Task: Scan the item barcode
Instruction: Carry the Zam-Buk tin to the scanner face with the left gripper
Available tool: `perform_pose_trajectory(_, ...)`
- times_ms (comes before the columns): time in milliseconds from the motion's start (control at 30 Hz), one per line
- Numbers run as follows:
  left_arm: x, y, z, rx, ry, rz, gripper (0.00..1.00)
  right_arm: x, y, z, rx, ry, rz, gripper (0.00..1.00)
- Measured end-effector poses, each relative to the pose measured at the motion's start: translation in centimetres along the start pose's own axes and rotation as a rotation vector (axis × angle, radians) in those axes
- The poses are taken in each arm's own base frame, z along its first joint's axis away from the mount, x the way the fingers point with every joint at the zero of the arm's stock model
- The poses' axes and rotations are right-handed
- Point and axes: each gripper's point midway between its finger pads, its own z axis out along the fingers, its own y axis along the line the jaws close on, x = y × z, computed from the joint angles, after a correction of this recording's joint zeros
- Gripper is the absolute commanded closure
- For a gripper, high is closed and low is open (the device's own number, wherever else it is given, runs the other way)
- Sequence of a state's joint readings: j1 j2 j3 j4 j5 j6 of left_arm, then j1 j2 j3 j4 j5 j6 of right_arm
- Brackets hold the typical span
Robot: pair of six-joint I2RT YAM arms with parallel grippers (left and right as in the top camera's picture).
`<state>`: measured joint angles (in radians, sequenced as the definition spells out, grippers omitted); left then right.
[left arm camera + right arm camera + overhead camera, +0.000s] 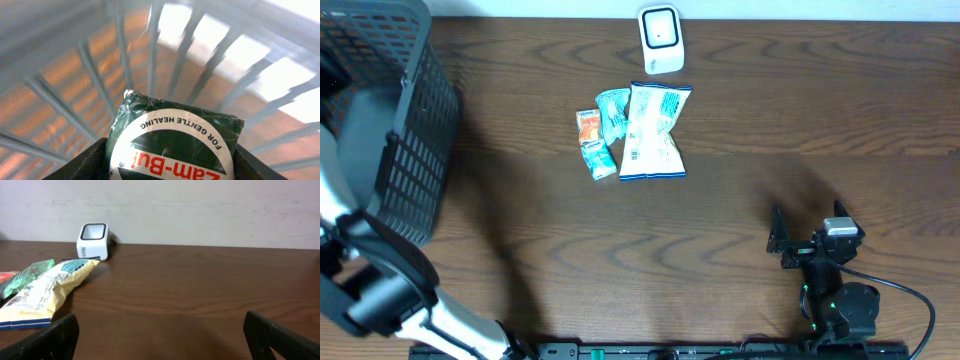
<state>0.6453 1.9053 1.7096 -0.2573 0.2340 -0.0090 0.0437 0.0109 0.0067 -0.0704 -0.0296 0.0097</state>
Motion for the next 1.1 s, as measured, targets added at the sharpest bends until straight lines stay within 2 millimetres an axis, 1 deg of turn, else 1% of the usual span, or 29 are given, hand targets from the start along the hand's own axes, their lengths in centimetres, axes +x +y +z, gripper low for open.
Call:
perform_pose_trajectory(67, -2.4, -1.4, -2.4, 0.05, -0.061, -0.028, 0.49, 0.0, 0.0, 0.0, 0.0, 0.0, 0.0, 0.01)
perform_pose_trajectory(167, -5.4, -3.4, -6.2, 0.127, -0.139, -0.079, 0.49, 0.0, 0.0, 0.0, 0.0, 0.0, 0.0, 0.01)
perform_pose_trajectory(300, -8.1, -6.0, -10.6, 0.248, -0.206, -0.158, 0.49, 0.0, 0.0, 0.0, 0.0, 0.0, 0.0, 0.01)
perform_pose_trajectory(400, -9.3, -8.5, -13.3, 0.371, -0.223, -0.222, 0.49, 0.0, 0.0, 0.0, 0.0, 0.0, 0.0, 0.01)
perform_pose_trajectory(500, -9.2, -11.7, -14.8, 0.482, -0.188, -0.271, 0.49, 0.0, 0.0, 0.0, 0.0, 0.0, 0.0, 0.01)
perform_pose_trajectory(567, -8.0, -14.4, -15.0, 0.546, -0.126, -0.293, 0.49, 0.0, 0.0, 0.0, 0.0, 0.0, 0.0, 0.01)
perform_pose_trajectory(667, -4.8, -19.2, -15.2, 0.63, 0.014, -0.295, 0.49, 0.0, 0.0, 0.0, 0.0, 0.0, 0.0, 0.01)
perform_pose_trajectory(733, -2.7, -22.4, -15.7, 0.678, 0.096, -0.271, 0.49, 0.0, 0.0, 0.0, 0.0, 0.0, 0.0, 0.01)
perform_pose_trajectory(833, 0.7, -26.6, -16.7, 0.714, 0.204, -0.222, 0.49, 0.0, 0.0, 0.0, 0.0, 0.0, 0.0, 0.01)
perform_pose_trajectory(933, 4.1, -30.2, -17.6, 0.71, 0.284, -0.15, 0.48, 0.0, 0.0, 0.0, 0.0, 0.0, 0.0, 0.01)
perform_pose_trajectory(1000, 6.4, -32.2, -17.9, 0.69, 0.326, -0.096, 0.48, 0.0, 0.0, 0.0, 0.0, 0.0, 0.0, 0.01)
perform_pose_trajectory(1100, 9.6, -35.1, -18.1, 0.658, 0.365, -0.018, 0.48, 0.0, 0.0, 0.0, 0.0, 0.0, 0.0, 0.01)
